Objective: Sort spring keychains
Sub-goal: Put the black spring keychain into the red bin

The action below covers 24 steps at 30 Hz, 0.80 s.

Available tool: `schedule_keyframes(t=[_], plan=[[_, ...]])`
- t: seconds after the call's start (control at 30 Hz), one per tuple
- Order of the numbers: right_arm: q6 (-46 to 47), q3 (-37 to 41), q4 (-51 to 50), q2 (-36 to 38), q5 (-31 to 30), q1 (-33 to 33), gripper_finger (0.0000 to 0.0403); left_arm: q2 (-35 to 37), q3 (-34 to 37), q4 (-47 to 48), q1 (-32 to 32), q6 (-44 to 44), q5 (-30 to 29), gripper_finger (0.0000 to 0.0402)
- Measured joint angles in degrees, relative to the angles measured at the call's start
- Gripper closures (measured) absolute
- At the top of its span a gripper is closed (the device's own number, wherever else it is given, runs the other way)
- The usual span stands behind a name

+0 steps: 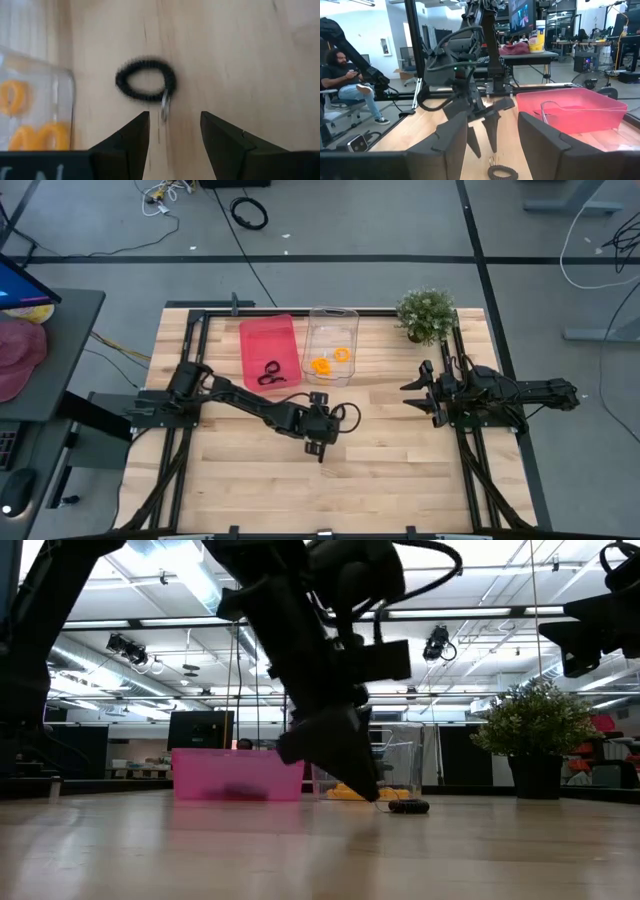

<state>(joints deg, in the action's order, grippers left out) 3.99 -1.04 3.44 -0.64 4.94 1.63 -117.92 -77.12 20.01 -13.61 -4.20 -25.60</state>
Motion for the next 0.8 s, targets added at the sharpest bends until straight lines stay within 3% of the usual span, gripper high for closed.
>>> schedule_keyframes(t=[0.53, 0.67, 0.8], plan=[[-0.02, 0.0, 0.31, -0.02, 0.01, 0.02, 0.0223, -2.15, -0.11, -3.51, 1.0, 0.48, -0.04, 0.0228], [0.0, 0.0, 0.3, -0.02, 0.01, 0.02, 0.0223, -2.15, -0.11, -3.41, 1.42, 1.35, -0.05, 0.0254], [0.0, 0.0, 0.32, -0.02, 0.01, 0.02, 0.0223, -2.15, -0.11, -3.39, 1.75, 1.99, 1.87, 0.0312]])
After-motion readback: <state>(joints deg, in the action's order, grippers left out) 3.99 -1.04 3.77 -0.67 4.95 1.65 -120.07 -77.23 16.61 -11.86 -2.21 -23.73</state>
